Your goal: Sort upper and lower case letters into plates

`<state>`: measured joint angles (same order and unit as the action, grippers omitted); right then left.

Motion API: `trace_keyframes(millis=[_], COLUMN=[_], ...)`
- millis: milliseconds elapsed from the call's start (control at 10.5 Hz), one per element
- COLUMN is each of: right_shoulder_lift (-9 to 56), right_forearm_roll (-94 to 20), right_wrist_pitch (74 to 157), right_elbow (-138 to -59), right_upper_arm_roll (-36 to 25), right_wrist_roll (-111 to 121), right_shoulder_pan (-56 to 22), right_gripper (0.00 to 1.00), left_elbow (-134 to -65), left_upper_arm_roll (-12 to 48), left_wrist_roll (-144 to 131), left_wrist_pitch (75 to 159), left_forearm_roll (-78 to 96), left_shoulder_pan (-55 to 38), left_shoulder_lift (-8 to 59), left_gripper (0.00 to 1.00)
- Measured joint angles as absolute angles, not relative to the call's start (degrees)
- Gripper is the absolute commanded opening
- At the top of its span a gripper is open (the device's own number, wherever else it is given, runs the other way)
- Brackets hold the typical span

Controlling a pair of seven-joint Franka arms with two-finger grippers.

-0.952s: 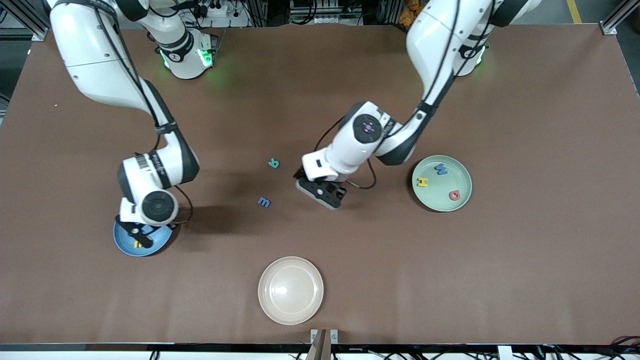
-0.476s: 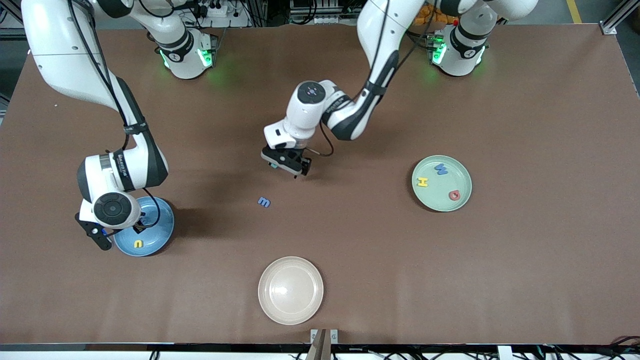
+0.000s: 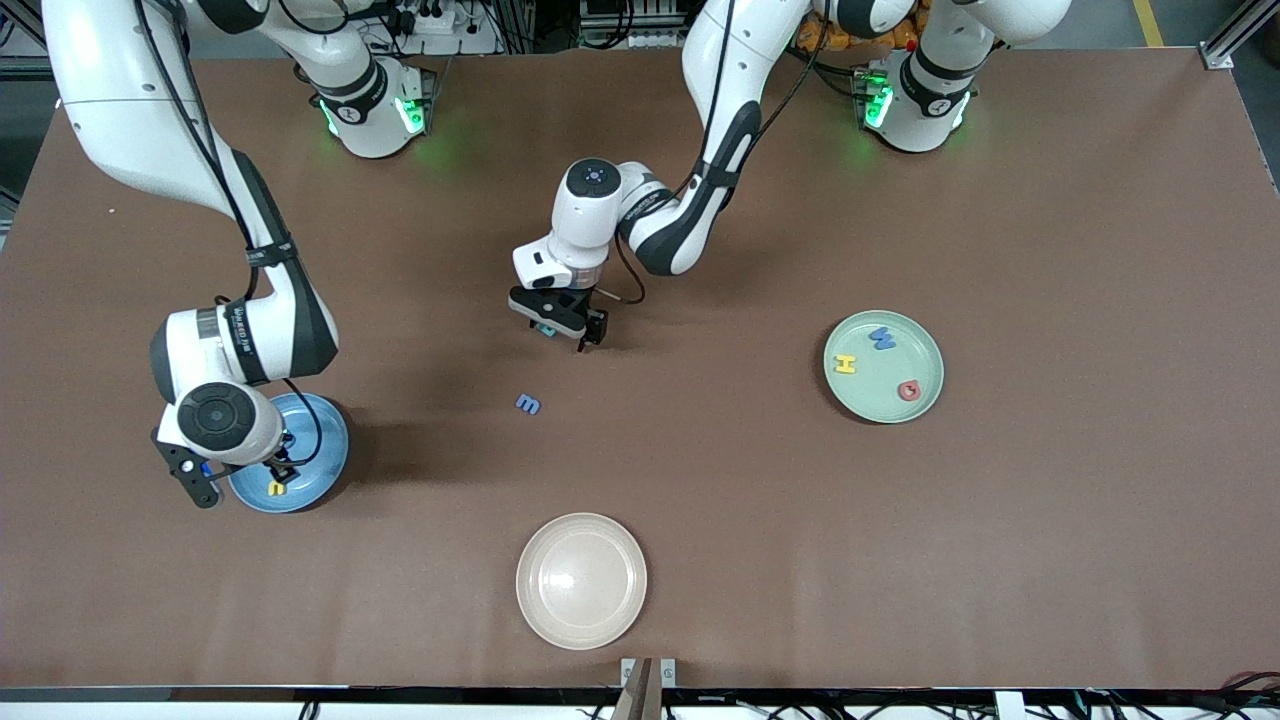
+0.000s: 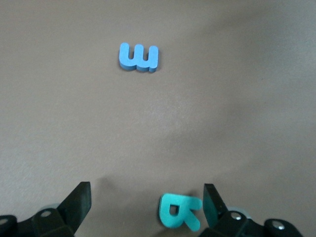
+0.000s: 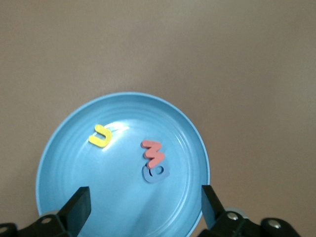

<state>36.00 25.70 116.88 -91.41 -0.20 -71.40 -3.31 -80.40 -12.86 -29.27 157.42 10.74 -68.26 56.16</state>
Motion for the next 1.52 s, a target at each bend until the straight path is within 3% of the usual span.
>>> trace_keyframes(millis=[190, 286, 381, 571, 952, 1333, 1524], right_shoulder_lift=[35.1, 33.8, 32.1, 29.3, 29.3, 29.3, 29.3], right_forearm_roll=[22.5, 19.2, 16.9, 15.8, 11.3, 8.8, 5.5], right_wrist_pitch=[116.9, 116.8, 116.4, 114.4, 114.4, 111.4, 110.9], right_elbow=[-90.4, -90.2, -90.0, -90.0, -89.9, -89.5, -89.4], right_upper_arm_roll=[0.8, 0.9, 1.0, 1.3, 2.5, 5.0, 5.2], right_wrist_roll=[-67.7, -63.6, -59.8, -56.9, -56.5, -56.5, -56.5], right_shoulder_pan=[-2.0, -1.8, -1.7, -1.7, -1.7, -2.9, -3.1], right_gripper=[1.00, 1.00, 1.00, 1.00, 1.00, 1.00, 1.00], left_elbow=[-79.2, -79.2, -79.2, -79.1, -79.1, -79.0, -77.9], left_upper_arm_roll=[-13.4, -13.6, -13.8, -14.3, -14.6, -14.7, -14.8], left_wrist_roll=[-29.3, -29.8, -30.7, -31.2, -31.2, -31.2, -31.3], left_wrist_pitch=[157.4, 157.4, 157.4, 157.4, 157.4, 157.0, 152.3], left_forearm_roll=[10.7, 10.7, 10.7, 10.3, 10.2, 10.2, 10.2], left_shoulder_pan=[-69.4, -70.0, -70.5, -71.4, -71.7, -71.7, -71.7], left_shoulder_lift=[57.1, 57.4, 57.5, 57.6, 57.6, 57.6, 57.0], left_gripper=[0.97, 0.89, 0.68, 0.45, 0.31, 0.31, 0.30])
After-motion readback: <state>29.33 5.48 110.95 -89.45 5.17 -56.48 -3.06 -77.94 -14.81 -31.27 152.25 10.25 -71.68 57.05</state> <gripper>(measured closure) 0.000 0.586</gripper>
